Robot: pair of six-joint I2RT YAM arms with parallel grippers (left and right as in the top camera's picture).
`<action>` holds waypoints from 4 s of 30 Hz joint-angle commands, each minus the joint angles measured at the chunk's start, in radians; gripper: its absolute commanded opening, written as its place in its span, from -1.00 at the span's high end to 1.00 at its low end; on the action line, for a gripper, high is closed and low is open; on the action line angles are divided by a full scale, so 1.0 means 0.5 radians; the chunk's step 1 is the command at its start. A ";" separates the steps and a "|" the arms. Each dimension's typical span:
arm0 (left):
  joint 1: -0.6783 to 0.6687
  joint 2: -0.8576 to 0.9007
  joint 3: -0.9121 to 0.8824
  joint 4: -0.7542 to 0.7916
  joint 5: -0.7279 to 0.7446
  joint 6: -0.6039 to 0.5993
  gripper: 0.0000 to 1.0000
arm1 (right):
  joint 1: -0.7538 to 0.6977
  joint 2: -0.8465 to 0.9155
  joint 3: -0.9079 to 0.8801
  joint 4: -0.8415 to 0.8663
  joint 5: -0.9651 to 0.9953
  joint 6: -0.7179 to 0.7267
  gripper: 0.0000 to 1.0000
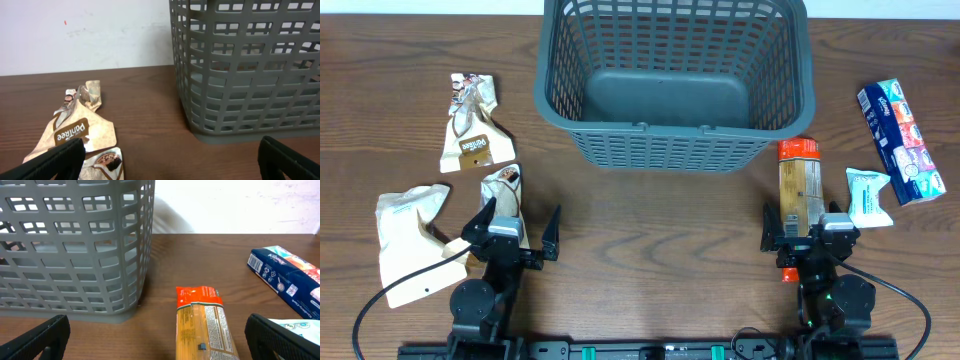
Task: Pack container
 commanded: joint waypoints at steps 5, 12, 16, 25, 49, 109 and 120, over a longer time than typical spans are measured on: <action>-0.010 -0.012 -0.026 -0.076 0.075 0.027 -0.97 | 0.018 -0.011 -0.009 0.000 -0.014 -0.032 -0.98; -0.010 -0.012 -0.026 -0.076 0.075 0.027 -0.97 | 0.018 -0.011 -0.009 0.000 -0.014 -0.032 -0.99; -0.010 -0.012 -0.026 -0.076 0.075 0.027 -0.97 | 0.018 -0.011 -0.009 0.000 -0.014 -0.032 -0.99; -0.010 -0.012 -0.026 -0.076 0.075 0.027 -0.97 | 0.018 -0.011 -0.009 0.000 -0.014 -0.032 -0.98; -0.010 -0.012 -0.026 -0.076 0.074 0.027 -0.97 | 0.018 -0.011 -0.009 0.000 -0.014 -0.032 -0.98; -0.006 0.211 0.310 -0.359 -0.153 -0.146 -0.97 | -0.363 2.547 2.462 -2.058 0.291 -0.196 -0.99; -0.006 0.211 0.310 -0.359 -0.153 -0.146 -0.97 | -0.362 2.972 2.035 -1.460 0.186 -0.173 -0.99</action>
